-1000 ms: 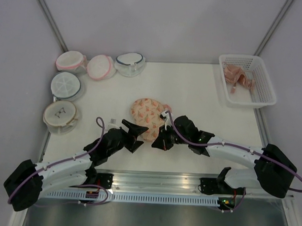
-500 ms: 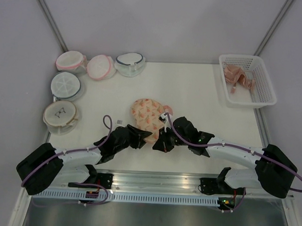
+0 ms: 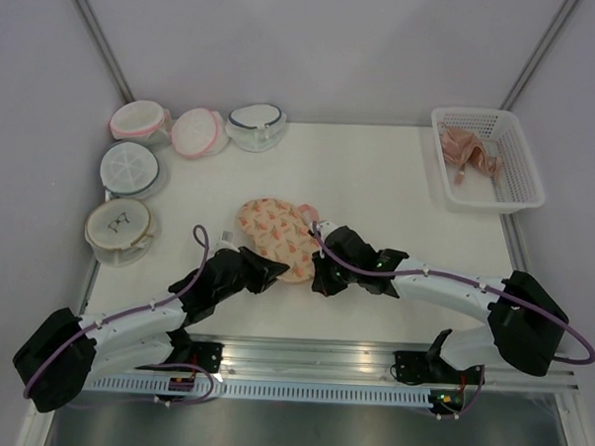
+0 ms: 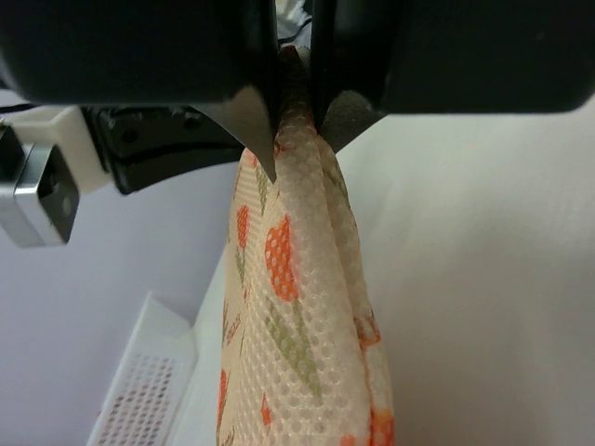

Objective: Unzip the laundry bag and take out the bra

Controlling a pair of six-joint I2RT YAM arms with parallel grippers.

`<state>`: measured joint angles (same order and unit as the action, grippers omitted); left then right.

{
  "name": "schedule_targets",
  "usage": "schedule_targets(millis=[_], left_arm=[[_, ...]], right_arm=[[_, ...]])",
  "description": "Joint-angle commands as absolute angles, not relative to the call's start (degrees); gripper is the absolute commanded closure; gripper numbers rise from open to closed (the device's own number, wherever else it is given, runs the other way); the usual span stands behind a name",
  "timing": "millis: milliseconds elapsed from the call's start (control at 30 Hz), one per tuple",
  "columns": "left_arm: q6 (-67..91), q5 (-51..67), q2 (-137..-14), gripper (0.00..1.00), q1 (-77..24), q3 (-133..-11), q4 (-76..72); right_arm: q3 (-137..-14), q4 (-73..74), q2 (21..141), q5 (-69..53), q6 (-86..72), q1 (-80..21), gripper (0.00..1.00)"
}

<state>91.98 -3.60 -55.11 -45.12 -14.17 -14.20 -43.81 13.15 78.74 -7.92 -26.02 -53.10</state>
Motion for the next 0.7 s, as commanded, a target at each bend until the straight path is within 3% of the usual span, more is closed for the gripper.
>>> schedule_targets(millis=[0,133,400,667], left_arm=[[79.74,3.59,-52.21,0.97,-44.82,-14.94,-6.96],[70.69,10.18,-48.97,0.98,-44.91,-15.12,-0.36],[56.44,12.39,-45.61,0.98,-44.82,-18.19,17.73],[46.06,14.42,-54.04,0.94,-44.82,-24.6,14.25]], right_arm=[[-45.7,19.77,81.29,1.04,-24.79,-52.47,1.0],[-46.84,19.51,83.93,0.79,-24.26,-52.38,0.99],[-47.99,20.04,84.02,0.88,-22.68,-52.38,1.0],[-46.41,21.36,81.83,0.44,-21.97,-52.3,1.0]])
